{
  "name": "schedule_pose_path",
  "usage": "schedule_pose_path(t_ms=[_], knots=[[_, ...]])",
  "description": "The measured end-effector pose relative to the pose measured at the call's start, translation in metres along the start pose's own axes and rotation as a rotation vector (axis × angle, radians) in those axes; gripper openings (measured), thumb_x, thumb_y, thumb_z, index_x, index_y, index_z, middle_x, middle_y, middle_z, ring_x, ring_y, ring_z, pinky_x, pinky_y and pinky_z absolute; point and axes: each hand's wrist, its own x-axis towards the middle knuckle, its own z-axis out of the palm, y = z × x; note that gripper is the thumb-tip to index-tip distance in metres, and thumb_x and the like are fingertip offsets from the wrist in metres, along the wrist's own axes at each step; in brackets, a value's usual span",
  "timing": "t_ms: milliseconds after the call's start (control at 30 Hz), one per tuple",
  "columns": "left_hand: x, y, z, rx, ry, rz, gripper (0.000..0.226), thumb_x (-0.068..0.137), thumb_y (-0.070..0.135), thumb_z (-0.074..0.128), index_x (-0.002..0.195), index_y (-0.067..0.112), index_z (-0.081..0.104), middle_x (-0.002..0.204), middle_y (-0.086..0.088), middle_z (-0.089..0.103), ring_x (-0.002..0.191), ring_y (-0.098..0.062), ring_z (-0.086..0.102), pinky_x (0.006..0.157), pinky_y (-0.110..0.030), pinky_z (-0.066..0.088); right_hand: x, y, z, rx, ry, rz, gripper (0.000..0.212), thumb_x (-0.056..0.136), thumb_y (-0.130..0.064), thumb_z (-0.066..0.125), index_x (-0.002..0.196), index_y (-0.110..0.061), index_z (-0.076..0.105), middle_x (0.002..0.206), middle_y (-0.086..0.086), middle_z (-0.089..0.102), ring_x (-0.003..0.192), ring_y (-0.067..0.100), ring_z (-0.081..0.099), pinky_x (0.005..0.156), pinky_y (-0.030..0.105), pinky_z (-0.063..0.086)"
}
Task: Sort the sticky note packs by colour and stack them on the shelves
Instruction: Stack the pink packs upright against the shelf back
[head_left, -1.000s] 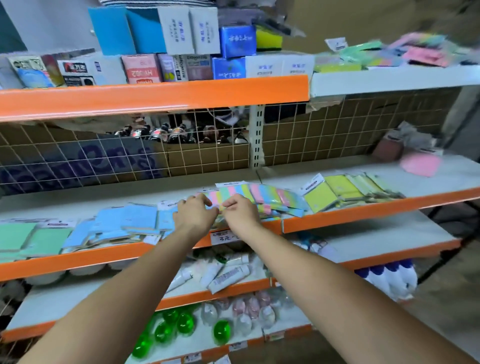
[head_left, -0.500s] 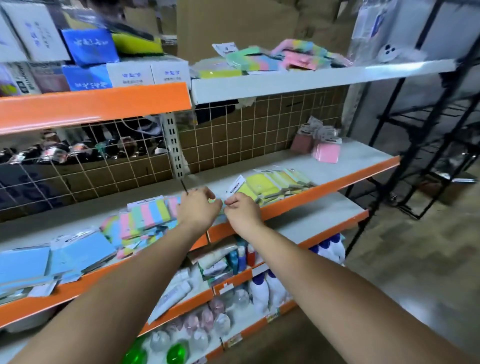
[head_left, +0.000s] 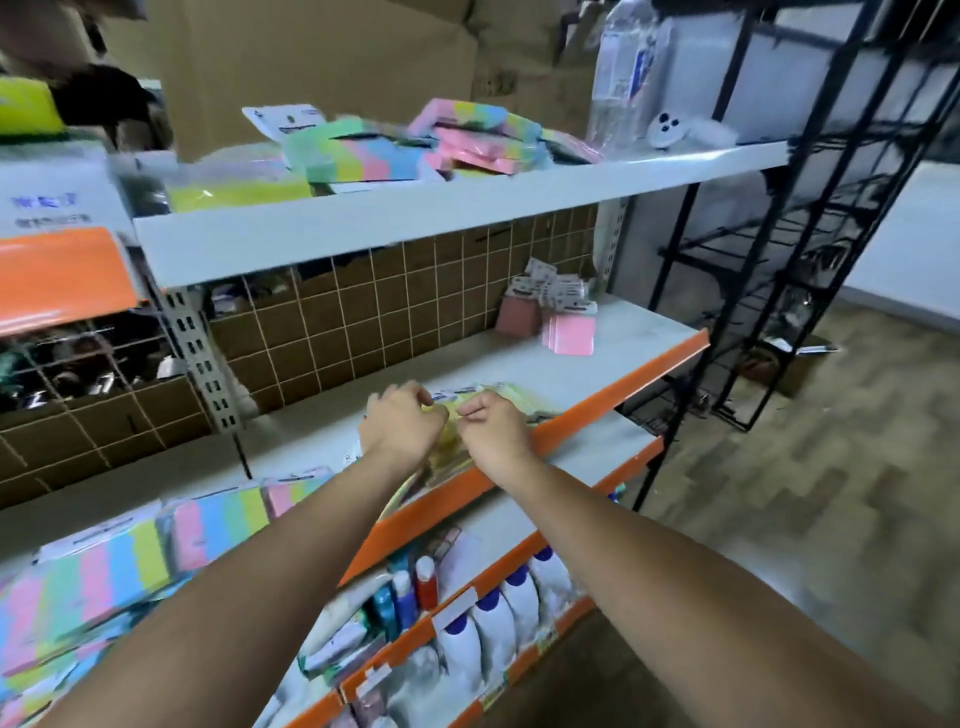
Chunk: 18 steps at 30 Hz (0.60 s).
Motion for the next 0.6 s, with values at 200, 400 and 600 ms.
schedule_pose_path(t_ms=[200, 400, 600], knots=[[0.046, 0.042, 0.034, -0.003, -0.065, 0.031, 0.023, 0.085, 0.036, 0.055, 0.104, 0.025, 0.063, 0.117, -0.001, 0.06, 0.119, -0.025, 0.044, 0.095, -0.036, 0.036, 0.05, 0.016, -0.04, 0.047, 0.108, 0.059, 0.019, 0.083, -0.005, 0.055, 0.094, -0.013, 0.068, 0.091, 0.0, 0.067, 0.093, 0.027, 0.068, 0.088, 0.035, 0.054], [0.076, 0.076, 0.068, 0.001, -0.111, 0.061, 0.024, 0.084, 0.036, 0.056, 0.103, 0.024, 0.064, 0.116, -0.002, 0.062, 0.117, -0.026, 0.048, 0.091, -0.036, 0.037, 0.094, 0.034, -0.071, 0.007, 0.127, 0.077, 0.023, 0.082, -0.006, 0.055, 0.074, -0.028, 0.056, 0.084, -0.006, 0.063, 0.093, 0.029, 0.068, 0.088, 0.038, 0.053], [0.099, 0.105, 0.106, 0.002, -0.124, 0.027, 0.022, 0.083, 0.035, 0.056, 0.102, 0.025, 0.063, 0.115, 0.0, 0.063, 0.115, -0.025, 0.049, 0.083, -0.032, 0.037, 0.136, 0.059, -0.1, -0.008, 0.092, 0.083, 0.023, 0.083, -0.009, 0.055, 0.073, -0.03, 0.054, 0.082, -0.006, 0.062, 0.091, 0.028, 0.068, 0.086, 0.035, 0.053]])
